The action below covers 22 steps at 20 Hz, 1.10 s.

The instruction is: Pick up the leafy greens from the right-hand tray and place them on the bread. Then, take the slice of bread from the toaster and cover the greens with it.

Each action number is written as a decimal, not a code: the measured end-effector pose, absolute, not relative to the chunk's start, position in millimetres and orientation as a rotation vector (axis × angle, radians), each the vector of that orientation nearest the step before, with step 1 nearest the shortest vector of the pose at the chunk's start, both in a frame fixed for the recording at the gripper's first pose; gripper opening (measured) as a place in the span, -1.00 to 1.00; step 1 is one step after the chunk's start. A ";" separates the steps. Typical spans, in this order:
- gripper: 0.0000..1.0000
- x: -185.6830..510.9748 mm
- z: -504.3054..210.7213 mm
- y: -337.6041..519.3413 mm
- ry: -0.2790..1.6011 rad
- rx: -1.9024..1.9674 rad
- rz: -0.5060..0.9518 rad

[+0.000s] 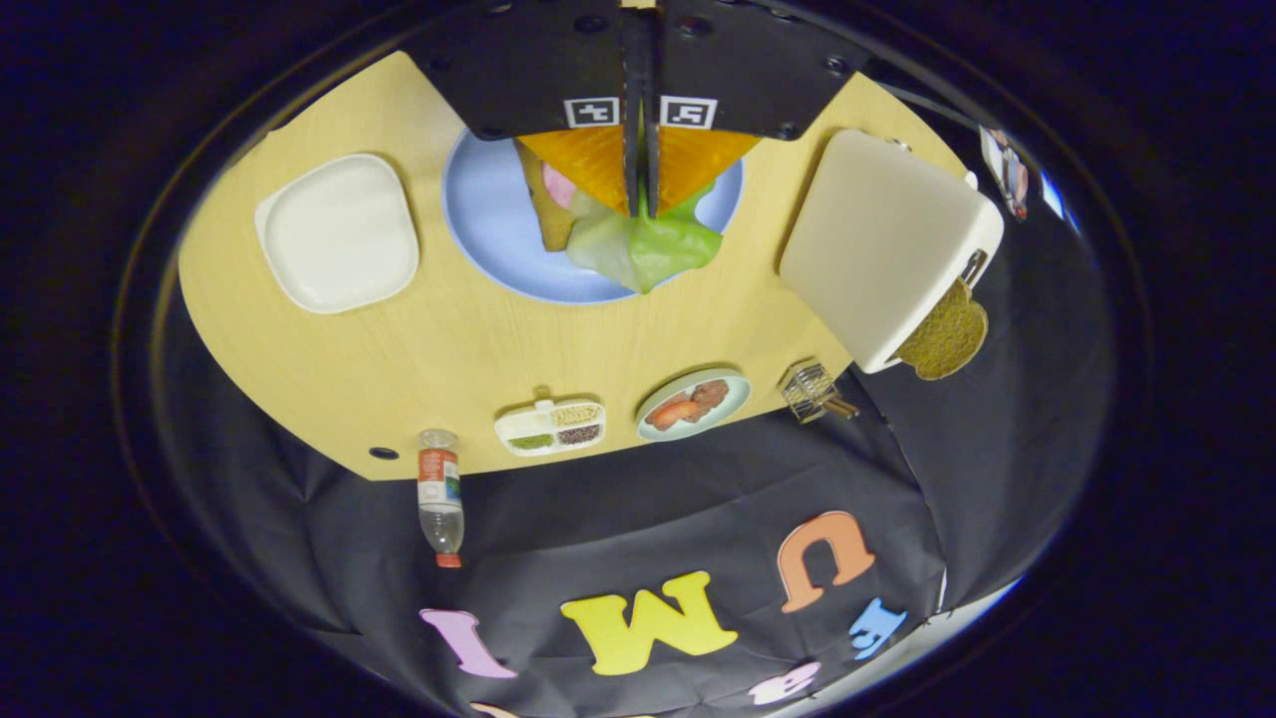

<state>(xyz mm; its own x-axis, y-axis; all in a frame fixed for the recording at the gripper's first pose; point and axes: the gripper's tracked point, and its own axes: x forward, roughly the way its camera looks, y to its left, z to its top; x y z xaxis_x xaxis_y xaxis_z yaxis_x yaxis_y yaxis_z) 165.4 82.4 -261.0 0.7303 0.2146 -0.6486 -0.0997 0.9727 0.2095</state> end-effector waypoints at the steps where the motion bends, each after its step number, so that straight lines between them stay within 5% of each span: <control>1: -0.99 165.0 -264.0 86.3 0.736 0.151 0.174; 7: -0.97 156.7 -290.5 109.2 0.792 0.061 0.179; 10: -0.78 155.2 -298.5 101.9 0.795 -0.012 0.133; 16: -0.18 157.8 -295.5 79.6 0.779 -0.036 0.067; 20: 0.60 153.9 -277.0 75.3 0.747 0.021 0.063; 22: 0.83 152.2 -259.8 77.8 0.723 0.043 0.069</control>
<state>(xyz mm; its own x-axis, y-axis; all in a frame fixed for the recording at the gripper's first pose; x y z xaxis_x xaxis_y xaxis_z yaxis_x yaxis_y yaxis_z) 152.2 77.8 -259.8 0.7477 0.0773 -0.6595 -0.0479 0.9969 0.0625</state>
